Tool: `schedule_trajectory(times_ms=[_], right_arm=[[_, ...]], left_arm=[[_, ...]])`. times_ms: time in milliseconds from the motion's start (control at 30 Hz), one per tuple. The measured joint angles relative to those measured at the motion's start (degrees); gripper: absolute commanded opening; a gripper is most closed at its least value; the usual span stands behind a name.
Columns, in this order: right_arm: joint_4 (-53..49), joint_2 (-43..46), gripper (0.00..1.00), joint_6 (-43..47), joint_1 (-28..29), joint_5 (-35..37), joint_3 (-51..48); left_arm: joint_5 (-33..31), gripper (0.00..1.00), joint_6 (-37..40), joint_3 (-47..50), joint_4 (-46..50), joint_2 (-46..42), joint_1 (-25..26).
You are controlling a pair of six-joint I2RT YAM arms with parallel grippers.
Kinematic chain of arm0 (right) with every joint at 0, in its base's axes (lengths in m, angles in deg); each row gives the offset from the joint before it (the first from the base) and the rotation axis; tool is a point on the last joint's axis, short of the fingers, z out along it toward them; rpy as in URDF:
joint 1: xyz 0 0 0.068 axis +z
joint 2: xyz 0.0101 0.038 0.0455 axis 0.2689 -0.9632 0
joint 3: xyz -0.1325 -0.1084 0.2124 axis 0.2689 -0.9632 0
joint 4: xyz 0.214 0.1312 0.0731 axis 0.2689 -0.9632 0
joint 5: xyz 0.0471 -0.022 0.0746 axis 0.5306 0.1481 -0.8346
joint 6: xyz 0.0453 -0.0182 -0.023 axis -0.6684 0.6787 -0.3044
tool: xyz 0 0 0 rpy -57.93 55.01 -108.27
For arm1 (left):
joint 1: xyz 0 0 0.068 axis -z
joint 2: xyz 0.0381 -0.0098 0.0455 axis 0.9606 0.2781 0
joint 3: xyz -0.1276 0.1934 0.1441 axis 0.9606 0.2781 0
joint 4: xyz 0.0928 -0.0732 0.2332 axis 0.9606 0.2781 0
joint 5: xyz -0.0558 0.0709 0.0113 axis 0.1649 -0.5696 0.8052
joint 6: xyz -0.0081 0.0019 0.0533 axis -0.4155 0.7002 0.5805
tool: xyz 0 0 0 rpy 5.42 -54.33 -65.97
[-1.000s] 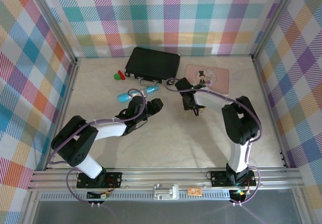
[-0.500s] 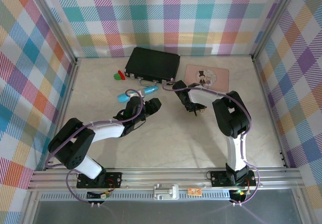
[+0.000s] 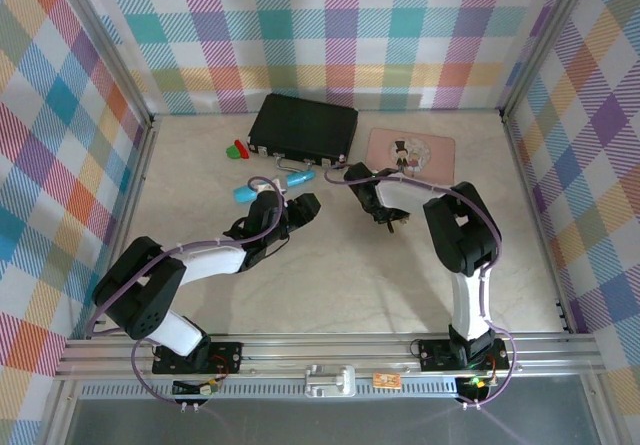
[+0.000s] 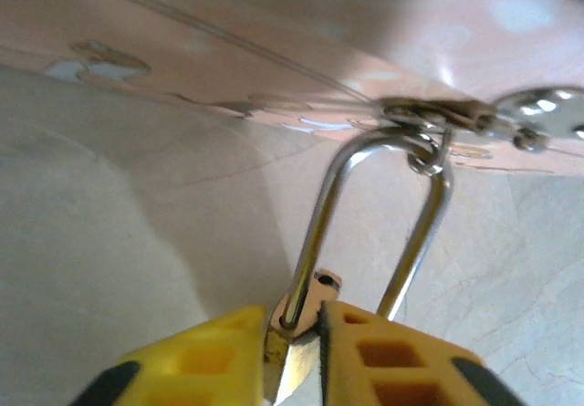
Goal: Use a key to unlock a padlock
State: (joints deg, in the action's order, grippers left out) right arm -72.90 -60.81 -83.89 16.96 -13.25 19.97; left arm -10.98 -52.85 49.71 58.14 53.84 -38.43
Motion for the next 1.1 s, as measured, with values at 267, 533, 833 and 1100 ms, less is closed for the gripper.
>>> schedule_trajectory(times_ms=[267,533,833,1100], right_arm=[[4.3,9.6,0.07,4.1,-2.8,-13.6,-4.3],[13.6,14.4,0.05,3.6,-14.6,-39.6,-12.0],[21.4,13.2,0.35,2.2,-18.8,-50.4,-15.3],[19.6,14.8,0.43,3.6,-18.7,-44.2,-15.8]], left_arm=[[0.0,0.52,0.0,0.0,0.0,-0.1,0.0],[0.0,0.52,-0.2,0.0,0.0,-0.1,0.0],[0.0,0.52,-0.3,0.0,0.0,-1.9,0.0],[3.9,0.52,1.1,-2.4,1.2,-0.6,0.0]])
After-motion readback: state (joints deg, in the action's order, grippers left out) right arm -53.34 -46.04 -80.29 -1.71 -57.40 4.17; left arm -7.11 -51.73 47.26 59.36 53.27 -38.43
